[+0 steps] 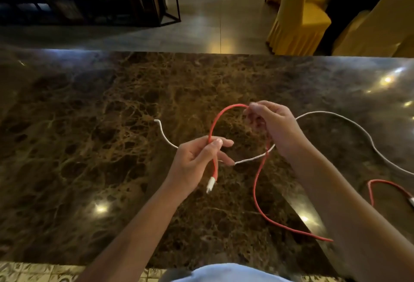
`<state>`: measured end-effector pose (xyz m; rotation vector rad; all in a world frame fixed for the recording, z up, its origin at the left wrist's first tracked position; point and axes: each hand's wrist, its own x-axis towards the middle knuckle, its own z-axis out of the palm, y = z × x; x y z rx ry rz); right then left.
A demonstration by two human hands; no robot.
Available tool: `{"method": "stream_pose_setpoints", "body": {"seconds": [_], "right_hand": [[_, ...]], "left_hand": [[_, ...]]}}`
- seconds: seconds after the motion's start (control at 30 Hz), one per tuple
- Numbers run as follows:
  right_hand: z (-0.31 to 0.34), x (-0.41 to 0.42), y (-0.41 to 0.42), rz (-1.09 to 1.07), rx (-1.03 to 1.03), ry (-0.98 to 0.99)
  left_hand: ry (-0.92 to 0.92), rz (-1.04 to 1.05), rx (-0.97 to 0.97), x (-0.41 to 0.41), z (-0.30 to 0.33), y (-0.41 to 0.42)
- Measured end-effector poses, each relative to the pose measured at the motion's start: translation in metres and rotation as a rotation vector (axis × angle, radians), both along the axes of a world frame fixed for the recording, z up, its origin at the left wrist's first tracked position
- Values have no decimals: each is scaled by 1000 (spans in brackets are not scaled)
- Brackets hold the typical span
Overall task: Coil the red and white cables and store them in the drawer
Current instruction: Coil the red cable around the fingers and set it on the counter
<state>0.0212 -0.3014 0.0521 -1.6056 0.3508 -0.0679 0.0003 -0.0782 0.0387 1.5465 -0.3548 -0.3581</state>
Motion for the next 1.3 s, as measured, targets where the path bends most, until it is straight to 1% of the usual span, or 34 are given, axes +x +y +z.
{"method": "stream_pose_setpoints", "body": {"seconds": [0.07,0.1,0.13,0.2,0.23,0.3,0.33,0.4,0.53,0.63,0.77,0.83,0.9,1.0,1.07,1.13,1.3], "right_hand": [[-4,-6,1,-15,-430,-15],[-2,-10,3,-6,-630,-81],[3,-14,5,33,-748,-194],[20,-18,9,205,-773,-388],[29,-20,12,319,-766,-432],[39,-20,20,495,-824,-400],[40,-20,22,533,-870,-374],[38,-18,22,531,-907,-373],[41,-16,15,518,-754,-407],[49,-18,10,547,-631,-373],[51,-14,6,507,-537,-352],[45,-10,3,463,-498,-345],[36,-7,0,437,-414,-317],[21,-7,-2,411,-279,-286],[12,-8,-2,392,-240,-272],[7,-9,-2,379,-259,-280],[0,-5,-4,373,-139,-323]], "left_hand": [[43,-10,-1,1,-3,-2],[67,-12,-6,2,-6,-4],[94,-15,-9,3,-7,-5],[131,-48,2,7,-7,-6],[129,-71,23,9,-6,-7],[109,-102,51,10,-5,-9],[108,-113,43,10,-4,-9],[96,-133,41,11,-5,-8],[67,-187,209,12,-13,-4],[34,-280,383,5,-19,-6],[-89,-317,463,-3,-14,-12],[-147,-376,450,-7,-6,-13],[-170,-442,424,-13,5,-14],[-206,-501,323,-18,20,-15],[-181,-530,237,-18,27,-15],[-132,-557,158,-16,33,-14],[-122,-585,126,-16,40,-12]]}}
